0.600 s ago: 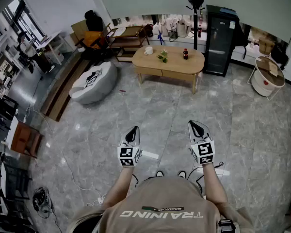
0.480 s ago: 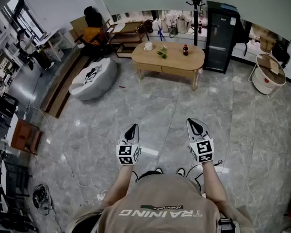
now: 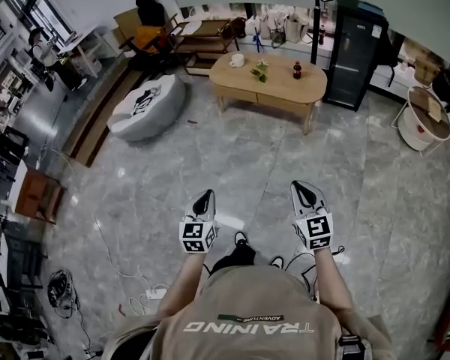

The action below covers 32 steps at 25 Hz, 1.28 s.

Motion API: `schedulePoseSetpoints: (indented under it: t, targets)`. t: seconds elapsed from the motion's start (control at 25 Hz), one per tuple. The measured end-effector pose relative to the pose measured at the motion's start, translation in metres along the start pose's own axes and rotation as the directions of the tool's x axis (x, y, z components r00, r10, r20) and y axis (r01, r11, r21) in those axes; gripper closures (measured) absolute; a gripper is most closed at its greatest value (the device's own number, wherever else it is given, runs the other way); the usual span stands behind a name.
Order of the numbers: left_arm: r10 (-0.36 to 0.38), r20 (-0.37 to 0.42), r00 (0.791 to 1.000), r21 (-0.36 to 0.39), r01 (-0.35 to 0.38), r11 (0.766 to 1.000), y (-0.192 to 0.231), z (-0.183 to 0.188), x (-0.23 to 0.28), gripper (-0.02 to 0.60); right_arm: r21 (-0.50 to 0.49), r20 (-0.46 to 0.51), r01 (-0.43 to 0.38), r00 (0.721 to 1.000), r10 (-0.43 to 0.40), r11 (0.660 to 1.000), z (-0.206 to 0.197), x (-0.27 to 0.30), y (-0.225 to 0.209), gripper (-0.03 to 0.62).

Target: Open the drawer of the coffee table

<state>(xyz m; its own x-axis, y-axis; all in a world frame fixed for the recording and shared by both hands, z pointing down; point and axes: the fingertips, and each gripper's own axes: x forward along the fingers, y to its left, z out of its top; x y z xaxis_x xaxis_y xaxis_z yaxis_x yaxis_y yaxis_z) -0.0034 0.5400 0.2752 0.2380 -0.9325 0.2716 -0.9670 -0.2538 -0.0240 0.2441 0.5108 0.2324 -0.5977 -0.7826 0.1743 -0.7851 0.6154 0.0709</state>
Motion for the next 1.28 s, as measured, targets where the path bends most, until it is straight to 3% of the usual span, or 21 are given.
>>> schedulePoseSetpoints:
  t: [0.32, 0.6, 0.76, 0.92, 1.12, 1.28]
  targets:
    - [-0.042, 0.003, 0.999, 0.006, 0.042, 0.999, 0.056, -0.002, 0.054, 0.58, -0.016, -0.008, -0.048, 0.999, 0.048, 0.999, 0.01, 0.079, 0.012, 0.591]
    - [-0.09, 0.026, 0.996, 0.007, 0.09, 0.996, 0.118, 0.009, 0.099, 0.58, -0.035, -0.066, -0.012, 0.998, 0.01, 0.999, 0.018, 0.144, 0.017, 0.589]
    - [-0.106, 0.045, 0.993, -0.002, 0.106, 0.994, 0.149, 0.016, 0.124, 0.58, 0.02, -0.065, 0.001, 0.998, 0.0, 1.0, 0.019, 0.182, 0.029, 0.59]
    - [-0.088, 0.026, 0.996, -0.055, 0.089, 0.994, 0.172, 0.006, 0.135, 0.58, 0.068, -0.109, -0.018, 0.994, 0.025, 0.998, 0.013, 0.21, 0.033, 0.59]
    - [-0.065, 0.002, 0.998, -0.097, 0.065, 0.993, 0.203, -0.005, 0.149, 0.58, 0.019, -0.134, -0.023, 0.991, 0.025, 1.0, 0.019, 0.245, 0.025, 0.589]
    - [-0.059, -0.021, 0.998, -0.075, 0.057, 0.996, 0.211, -0.004, 0.173, 0.58, 0.031, -0.157, -0.031, 0.987, 0.035, 0.999, 0.009, 0.271, 0.006, 0.59]
